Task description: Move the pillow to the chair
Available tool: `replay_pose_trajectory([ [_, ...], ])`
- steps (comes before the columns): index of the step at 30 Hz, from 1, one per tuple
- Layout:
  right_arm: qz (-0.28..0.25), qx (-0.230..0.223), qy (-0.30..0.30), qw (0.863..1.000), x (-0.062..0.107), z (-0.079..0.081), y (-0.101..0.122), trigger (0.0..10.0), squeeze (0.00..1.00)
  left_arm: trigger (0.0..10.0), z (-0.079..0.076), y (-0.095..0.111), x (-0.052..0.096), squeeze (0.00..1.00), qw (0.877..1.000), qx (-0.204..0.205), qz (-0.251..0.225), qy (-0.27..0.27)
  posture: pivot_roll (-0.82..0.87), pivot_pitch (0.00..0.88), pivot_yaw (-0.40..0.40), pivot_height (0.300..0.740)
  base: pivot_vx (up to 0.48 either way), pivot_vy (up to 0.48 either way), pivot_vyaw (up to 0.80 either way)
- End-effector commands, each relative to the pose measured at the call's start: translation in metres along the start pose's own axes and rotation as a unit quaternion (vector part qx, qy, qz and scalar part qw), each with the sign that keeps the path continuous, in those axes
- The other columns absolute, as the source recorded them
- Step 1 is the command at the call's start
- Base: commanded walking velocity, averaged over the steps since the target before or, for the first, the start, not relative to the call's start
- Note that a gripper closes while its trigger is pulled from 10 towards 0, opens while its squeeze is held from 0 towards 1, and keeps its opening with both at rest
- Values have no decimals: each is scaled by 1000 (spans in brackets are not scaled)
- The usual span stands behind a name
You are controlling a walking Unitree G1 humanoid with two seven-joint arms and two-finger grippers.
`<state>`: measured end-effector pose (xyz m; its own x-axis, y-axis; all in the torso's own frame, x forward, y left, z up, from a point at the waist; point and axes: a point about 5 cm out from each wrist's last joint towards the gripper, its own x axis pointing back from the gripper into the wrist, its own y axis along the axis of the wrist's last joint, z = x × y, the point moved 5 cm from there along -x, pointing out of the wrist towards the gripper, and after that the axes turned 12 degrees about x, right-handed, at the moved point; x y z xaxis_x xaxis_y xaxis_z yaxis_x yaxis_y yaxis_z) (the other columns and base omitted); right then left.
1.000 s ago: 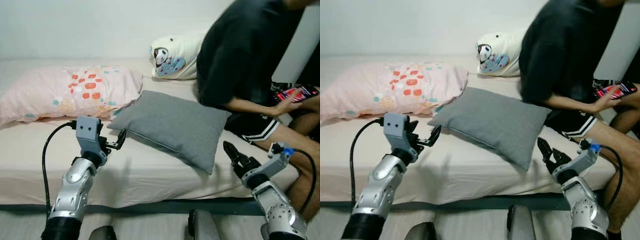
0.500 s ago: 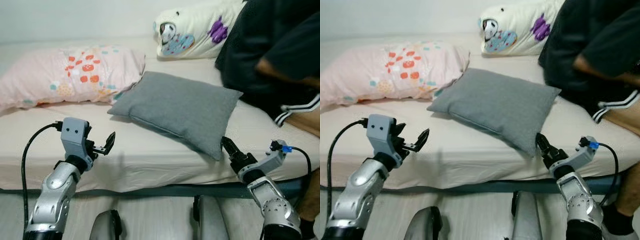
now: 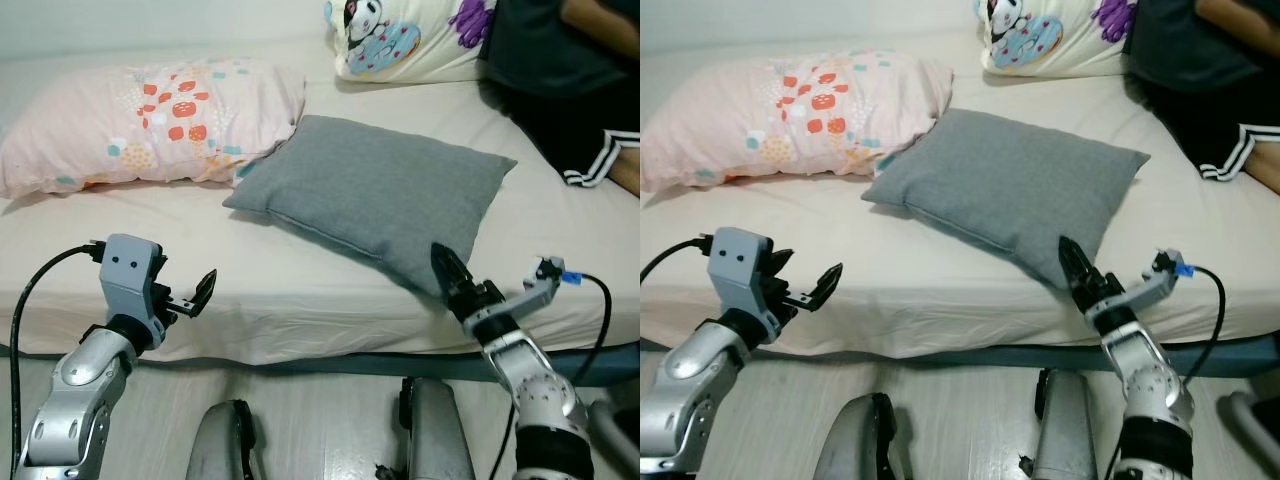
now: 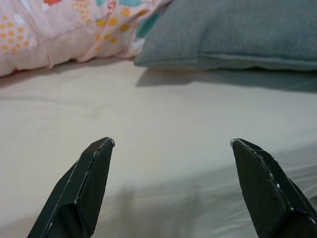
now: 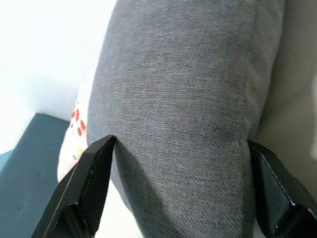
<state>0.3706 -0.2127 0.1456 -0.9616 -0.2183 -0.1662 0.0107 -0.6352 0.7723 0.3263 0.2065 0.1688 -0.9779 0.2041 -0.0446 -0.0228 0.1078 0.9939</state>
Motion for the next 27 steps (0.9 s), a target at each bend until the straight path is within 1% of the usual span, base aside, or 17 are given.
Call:
replay_pose_trajectory([
  [1, -4, -6, 19, 1000, -6, 9, -1, 10000, 0, 10000, 7, -4, 6, 0, 1000, -4, 16, 8, 45, 319, 131, 465, 0, 0, 0],
  [3, -4, -6, 19, 1000, -6, 9, -1, 10000, 0, 10000, 7, -4, 6, 0, 1000, -4, 16, 8, 45, 319, 131, 465, 0, 0, 0],
  [4, -15, 1, 17, 1000, -11, 10, 4, 6588, 0, 10000, 6, -3, 7, 0, 1000, -4, 18, 8, 45, 317, 129, 465, 0, 0, 0],
  [6, -15, 1, 17, 1000, -11, 10, 4, 6588, 0, 10000, 6, -3, 7, 0, 1000, -4, 18, 8, 45, 317, 129, 465, 0, 0, 0],
  [7, -24, 8, 14, 1000, -15, 10, 10, 0, 0, 10000, 6, -3, 7, 0, 1000, -4, 19, 8, 40, 315, 123, 465, 0, 0, 0],
  [9, -43, 21, 17, 999, -17, 14, 24, 0, 0, 10000, 8, -3, 7, 0, 1000, -3, 19, 10, 32, 313, 115, 465, 0, 0, 0],
  [10, -43, 21, 17, 999, -17, 14, 24, 0, 0, 10000, 8, -3, 7, 0, 1000, -3, 19, 10, 32, 313, 115, 465, 0, 0, 0],
  [12, -54, 29, 21, 998, -17, 16, 33, 0, 0, 10000, 7, -5, 6, 0, 1000, 1, 19, 12, 22, 307, 109, 465, 0, 0, 0],
  [18, -66, 41, 27, 997, -19, 20, 44, 0, 0, 10000, 3, -4, 1, 0, 1000, 8, 12, 9, 16, 301, 107, 465, 0, 0, 0],
  [19, -64, 53, 28, 996, -20, 23, 46, 0, 0, 10000, 2, -3, -2, 0, 1000, 10, 11, 8, 9, 294, 107, 465, 0, 0, 0],
  [20, -64, 53, 28, 996, -20, 23, 46, 0, 0, 10000, 2, -3, -2, 0, 1000, 10, 11, 8, 9, 294, 107, 465, 0, 0, 0],
  [22, -31, 101, 24, 994, -23, 28, 40, 0, 0, 10000, 0, -3, -6, 0, 1000, 16, 7, 8, -1, 283, 100, 465, 0, 0, 0],
  [23, -31, 101, 24, 994, -23, 28, 40, 0, 0, 10000, 0, -3, -6, 0, 1000, 16, 7, 8, -1, 283, 100, 465, 0, 0, 0],
  [24, -10, 132, 32, 991, -23, 35, 36, 0, 0, 10000, 0, -2, -9, 0, 1000, 18, 3, 10, -11, 266, 91, 465, 0, 0, 0],
  [25, -10, 132, 32, 991, -23, 35, 36, 0, 0, 10000, 0, -2, -9, 0, 1000, 18, 3, 10, -11, 266, 91, 465, 0, 0, 0],
  [27, 1, 168, 64, 984, -18, 54, 41, 0, 0, 10000, 1, 1, -17, 0, 999, 33, -13, 17, -42, 215, 57, 465, 0, 0, 0],
])
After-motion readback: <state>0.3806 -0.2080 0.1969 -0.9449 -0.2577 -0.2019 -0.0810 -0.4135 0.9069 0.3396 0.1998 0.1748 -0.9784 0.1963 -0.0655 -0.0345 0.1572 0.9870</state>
